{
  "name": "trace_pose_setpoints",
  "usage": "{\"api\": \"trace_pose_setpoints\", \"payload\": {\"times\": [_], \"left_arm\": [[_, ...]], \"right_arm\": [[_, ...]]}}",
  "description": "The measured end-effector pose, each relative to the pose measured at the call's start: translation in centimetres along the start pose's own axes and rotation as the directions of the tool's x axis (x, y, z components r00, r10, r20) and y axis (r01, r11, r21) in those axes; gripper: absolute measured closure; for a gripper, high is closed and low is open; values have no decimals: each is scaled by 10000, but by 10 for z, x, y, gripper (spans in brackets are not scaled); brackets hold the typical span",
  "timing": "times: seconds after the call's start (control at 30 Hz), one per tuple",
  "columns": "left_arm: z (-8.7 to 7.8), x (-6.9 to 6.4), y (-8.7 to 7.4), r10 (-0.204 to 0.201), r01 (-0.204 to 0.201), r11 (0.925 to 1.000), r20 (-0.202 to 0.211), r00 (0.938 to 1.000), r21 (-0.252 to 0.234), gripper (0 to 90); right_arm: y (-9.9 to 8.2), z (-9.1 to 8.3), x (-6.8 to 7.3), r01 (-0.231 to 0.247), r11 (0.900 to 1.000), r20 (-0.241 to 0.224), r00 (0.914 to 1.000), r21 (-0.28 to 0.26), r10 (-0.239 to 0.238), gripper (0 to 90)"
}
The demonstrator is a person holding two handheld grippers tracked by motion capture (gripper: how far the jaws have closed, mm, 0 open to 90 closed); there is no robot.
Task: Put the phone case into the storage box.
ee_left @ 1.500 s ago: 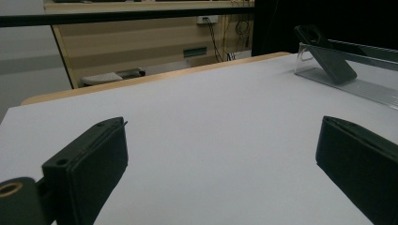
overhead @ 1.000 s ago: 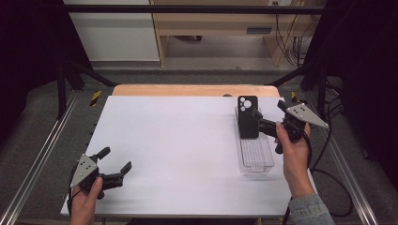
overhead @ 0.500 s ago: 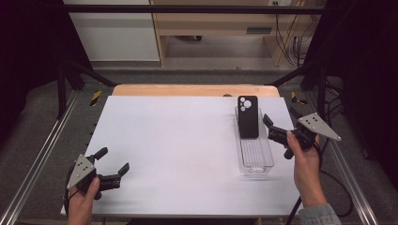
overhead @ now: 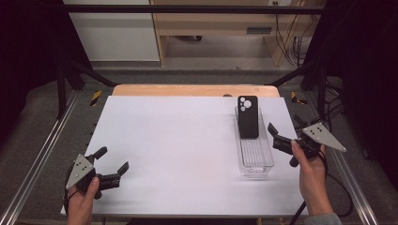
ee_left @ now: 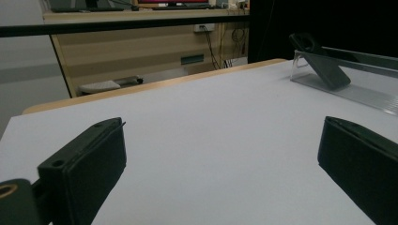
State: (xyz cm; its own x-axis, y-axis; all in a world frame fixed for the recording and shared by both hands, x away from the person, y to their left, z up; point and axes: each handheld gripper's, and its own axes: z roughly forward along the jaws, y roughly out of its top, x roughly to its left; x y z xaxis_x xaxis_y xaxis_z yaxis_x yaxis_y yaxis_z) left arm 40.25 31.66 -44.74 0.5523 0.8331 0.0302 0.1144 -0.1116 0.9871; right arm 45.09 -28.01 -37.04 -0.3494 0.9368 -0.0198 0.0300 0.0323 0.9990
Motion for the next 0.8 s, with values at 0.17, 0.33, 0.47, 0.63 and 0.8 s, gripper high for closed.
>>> {"api": "trace_pose_setpoints", "payload": {"times": [0.17, 0.33, 0.47, 0.63, 0.8], "left_arm": [[-1, 0, 1, 67, -67, 10000, -3, 10000, -45, 16], [-2, 0, 0, 61, -61, 10000, -12, 10000, -24, 16], [-4, 1, 0, -77, 79, 9998, 104, 9999, -191, 17], [-9, 3, 0, -53, 55, 9995, 78, 10000, -298, 18], [-15, 6, -1, -144, 144, 9987, 12, 9999, -481, 18]], "right_arm": [[-10, -5, 2, 93, 10000, 72, 9999, -4, -93, 63], [-21, -13, 3, 181, 9998, -60, 9998, 43, -180, 63], [-26, -20, 2, -14, 10000, -166, 9999, 71, 15, 58], [-35, -28, 1, -236, 9994, -405, 9989, 258, 246, 52], [-44, -36, 3, -387, 9986, -550, 9977, 372, 407, 50]]}}
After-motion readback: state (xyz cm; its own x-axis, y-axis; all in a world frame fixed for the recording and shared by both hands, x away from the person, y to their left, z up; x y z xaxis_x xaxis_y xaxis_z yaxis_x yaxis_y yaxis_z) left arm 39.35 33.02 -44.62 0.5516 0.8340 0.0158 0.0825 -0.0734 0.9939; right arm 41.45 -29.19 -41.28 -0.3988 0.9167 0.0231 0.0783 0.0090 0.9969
